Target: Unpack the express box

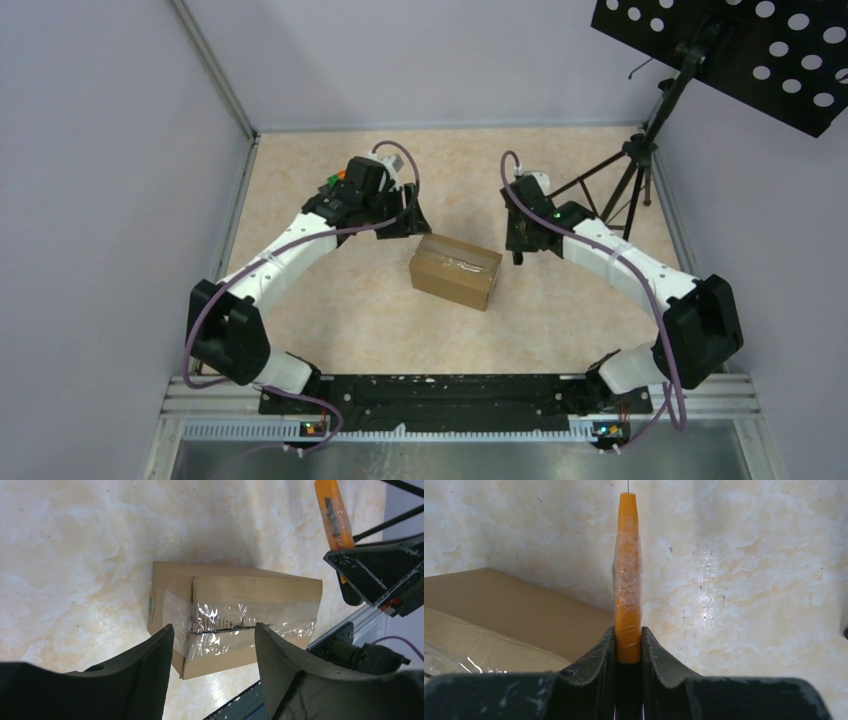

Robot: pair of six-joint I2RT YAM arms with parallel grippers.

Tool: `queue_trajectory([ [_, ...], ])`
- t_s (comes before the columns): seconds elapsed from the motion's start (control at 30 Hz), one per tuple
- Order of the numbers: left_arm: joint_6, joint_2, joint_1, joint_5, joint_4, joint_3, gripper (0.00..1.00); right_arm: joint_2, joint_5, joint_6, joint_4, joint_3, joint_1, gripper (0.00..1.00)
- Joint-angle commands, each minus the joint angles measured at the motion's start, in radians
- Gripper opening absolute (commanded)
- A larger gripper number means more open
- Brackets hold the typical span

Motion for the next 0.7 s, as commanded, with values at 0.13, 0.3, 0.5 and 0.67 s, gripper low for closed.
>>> queue_trajectory([
  [0.13,0.085,-0.01,0.0,0.088,-0.052,-0.01,0.59,-0.099,0.01,-0.013,-0.016,-0.029,-0.011,0.0],
  [0.3,0.088,0.005,-0.001,0.152,-0.017,-0.046,0.58,-0.12,0.0,-0.007,-0.019,-0.054,-0.011,0.0],
  [0.5,0.066,0.039,0.008,0.122,0.013,-0.074,0.52,-0.133,-0.017,-0.006,-0.016,-0.063,-0.012,0.0],
  [0.67,0.022,0.042,0.031,0.095,0.059,-0.116,0.47,-0.151,-0.029,-0.006,-0.019,-0.074,-0.011,0.0],
])
